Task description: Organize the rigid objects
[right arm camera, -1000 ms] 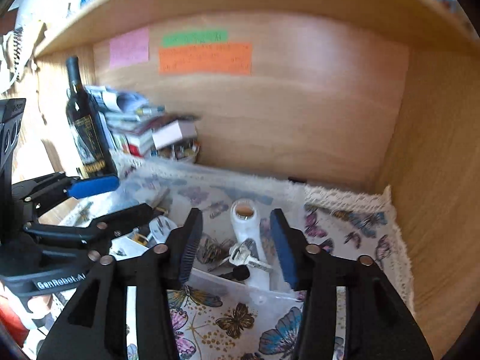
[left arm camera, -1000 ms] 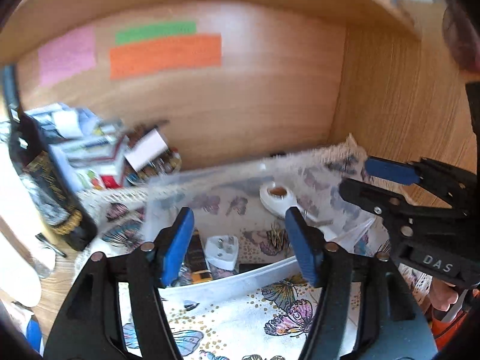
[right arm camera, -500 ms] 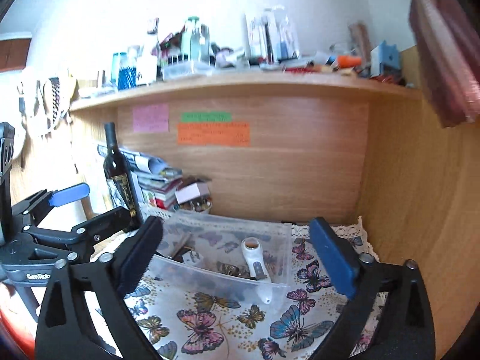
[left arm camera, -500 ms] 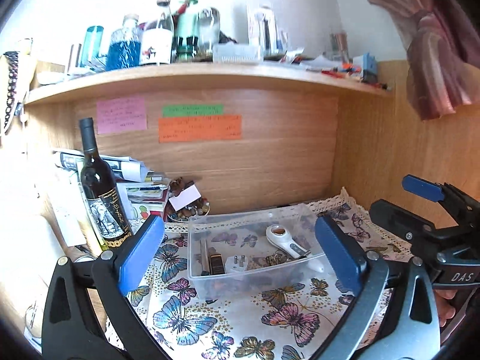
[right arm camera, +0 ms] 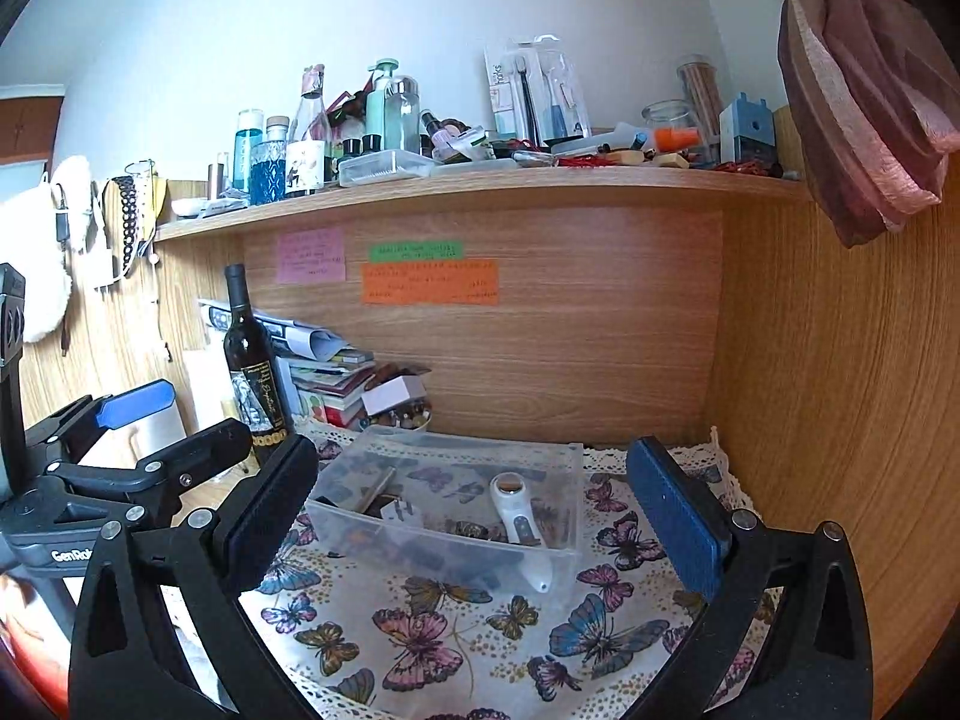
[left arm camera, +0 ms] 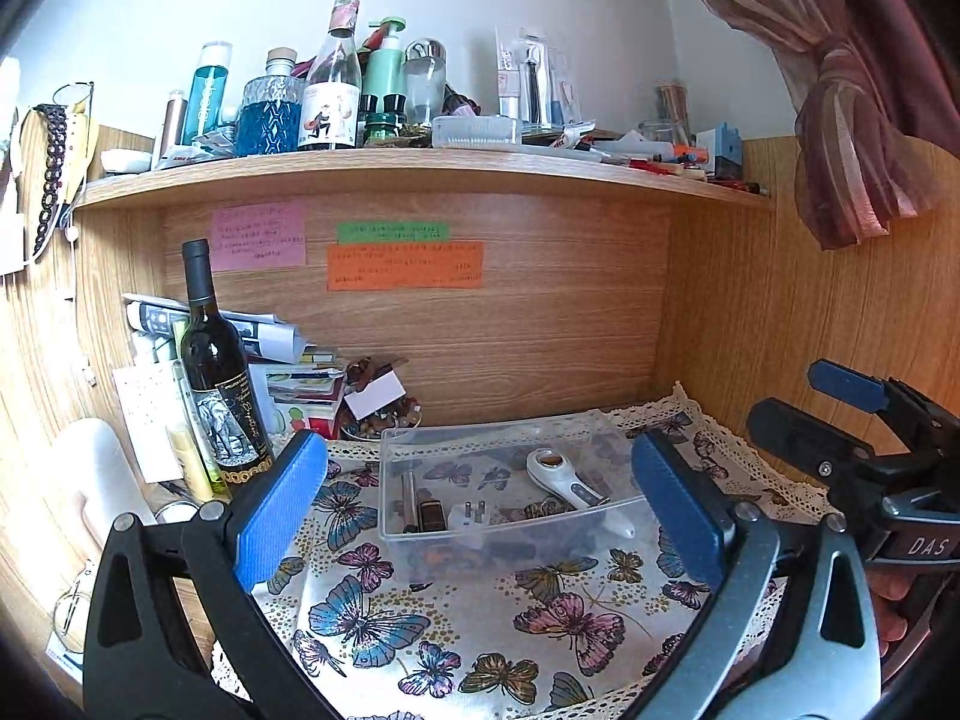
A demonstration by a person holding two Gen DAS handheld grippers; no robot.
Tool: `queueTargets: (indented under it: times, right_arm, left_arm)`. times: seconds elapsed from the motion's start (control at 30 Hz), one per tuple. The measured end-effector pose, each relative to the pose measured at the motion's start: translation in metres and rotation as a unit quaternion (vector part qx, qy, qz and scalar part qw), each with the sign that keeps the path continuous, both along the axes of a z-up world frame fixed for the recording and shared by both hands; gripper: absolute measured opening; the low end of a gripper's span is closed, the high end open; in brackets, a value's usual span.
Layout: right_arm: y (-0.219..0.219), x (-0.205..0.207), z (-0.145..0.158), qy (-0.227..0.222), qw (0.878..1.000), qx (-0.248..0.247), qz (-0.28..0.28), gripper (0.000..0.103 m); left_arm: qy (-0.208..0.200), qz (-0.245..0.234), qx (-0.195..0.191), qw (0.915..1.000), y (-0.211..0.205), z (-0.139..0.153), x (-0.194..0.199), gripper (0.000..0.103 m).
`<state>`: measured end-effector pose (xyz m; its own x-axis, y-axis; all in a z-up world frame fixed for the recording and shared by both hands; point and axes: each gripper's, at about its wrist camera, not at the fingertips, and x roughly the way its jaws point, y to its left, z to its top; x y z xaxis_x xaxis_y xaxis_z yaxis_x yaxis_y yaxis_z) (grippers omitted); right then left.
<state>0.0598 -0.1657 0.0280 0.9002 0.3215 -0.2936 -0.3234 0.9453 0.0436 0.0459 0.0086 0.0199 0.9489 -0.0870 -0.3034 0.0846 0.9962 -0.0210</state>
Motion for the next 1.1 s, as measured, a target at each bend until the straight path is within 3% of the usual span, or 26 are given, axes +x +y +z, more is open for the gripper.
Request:
queueTargets:
  times: [1.1]
  right_arm:
    - [0.0033,-0.0014,-0.0008,0.006,1.0,0.003,-0.001,0.103]
  left_arm:
    - [-0.006,0.0,-0.001,1.0,-0.0019,0.0012,-0.0012,0.103]
